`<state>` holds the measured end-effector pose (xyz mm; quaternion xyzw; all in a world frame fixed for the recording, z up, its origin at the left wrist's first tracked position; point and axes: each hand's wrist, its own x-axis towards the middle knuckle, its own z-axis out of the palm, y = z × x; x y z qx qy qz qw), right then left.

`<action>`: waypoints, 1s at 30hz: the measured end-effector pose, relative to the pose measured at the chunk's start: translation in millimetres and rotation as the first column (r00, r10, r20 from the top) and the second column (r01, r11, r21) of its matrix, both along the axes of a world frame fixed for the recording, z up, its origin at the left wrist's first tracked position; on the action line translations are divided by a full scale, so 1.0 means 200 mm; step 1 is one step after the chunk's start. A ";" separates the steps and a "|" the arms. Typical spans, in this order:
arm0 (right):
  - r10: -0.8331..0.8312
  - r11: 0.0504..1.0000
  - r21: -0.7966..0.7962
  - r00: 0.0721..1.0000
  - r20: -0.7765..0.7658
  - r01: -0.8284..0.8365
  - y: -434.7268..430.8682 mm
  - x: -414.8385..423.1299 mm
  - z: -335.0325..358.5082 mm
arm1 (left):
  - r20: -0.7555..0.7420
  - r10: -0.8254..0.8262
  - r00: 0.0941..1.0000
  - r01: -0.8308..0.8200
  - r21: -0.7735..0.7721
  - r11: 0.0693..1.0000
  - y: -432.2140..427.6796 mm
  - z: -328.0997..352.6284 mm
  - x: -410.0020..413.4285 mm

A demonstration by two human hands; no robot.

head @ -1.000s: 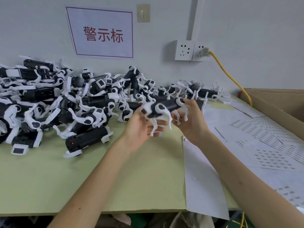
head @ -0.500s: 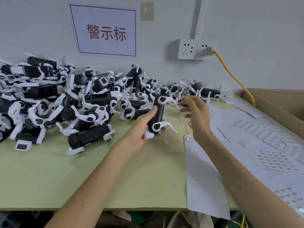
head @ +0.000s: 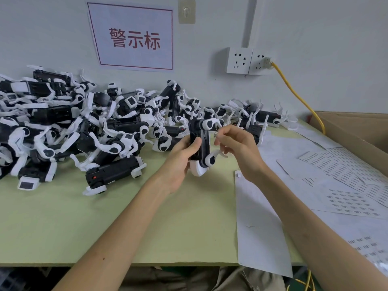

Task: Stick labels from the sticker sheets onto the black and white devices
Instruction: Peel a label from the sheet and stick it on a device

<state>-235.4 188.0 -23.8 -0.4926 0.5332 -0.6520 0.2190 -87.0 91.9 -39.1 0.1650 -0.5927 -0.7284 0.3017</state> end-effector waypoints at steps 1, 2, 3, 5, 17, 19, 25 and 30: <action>-0.003 1.000 0.001 1.000 -0.012 0.003 0.00 0.00 0.00 | 0.002 0.006 1.000 -0.006 -0.010 1.000 0.00 0.00 0.00; -0.002 1.000 0.002 1.000 -0.024 0.002 0.00 0.00 0.00 | 0.003 0.010 1.000 -0.010 -0.017 1.000 0.00 0.00 0.00; 0.000 1.000 0.005 0.999 -0.037 0.000 0.00 0.00 0.00 | 0.005 0.014 1.000 -0.014 -0.025 1.000 0.00 0.00 0.00; 0.004 1.000 0.013 0.998 -0.063 -0.003 0.01 0.01 0.01 | 0.014 0.026 1.000 -0.025 -0.054 0.998 0.00 -0.01 0.00; -0.016 0.999 0.026 0.987 -0.162 0.021 0.01 0.02 0.01 | 0.056 0.083 0.995 -0.075 -0.130 0.989 0.01 -0.01 0.00; -0.019 0.999 0.028 0.986 -0.167 0.024 0.01 0.02 0.00 | 0.058 0.085 0.995 -0.077 -0.134 0.988 0.01 0.00 0.00; -0.022 0.999 0.033 0.987 -0.161 0.028 0.01 0.03 0.01 | 0.060 0.078 0.995 -0.068 -0.147 0.987 0.02 0.00 0.01; -0.032 0.998 0.041 0.987 -0.159 0.039 0.01 0.03 0.01 | 0.059 0.095 0.994 -0.084 -0.167 0.982 0.03 0.01 0.01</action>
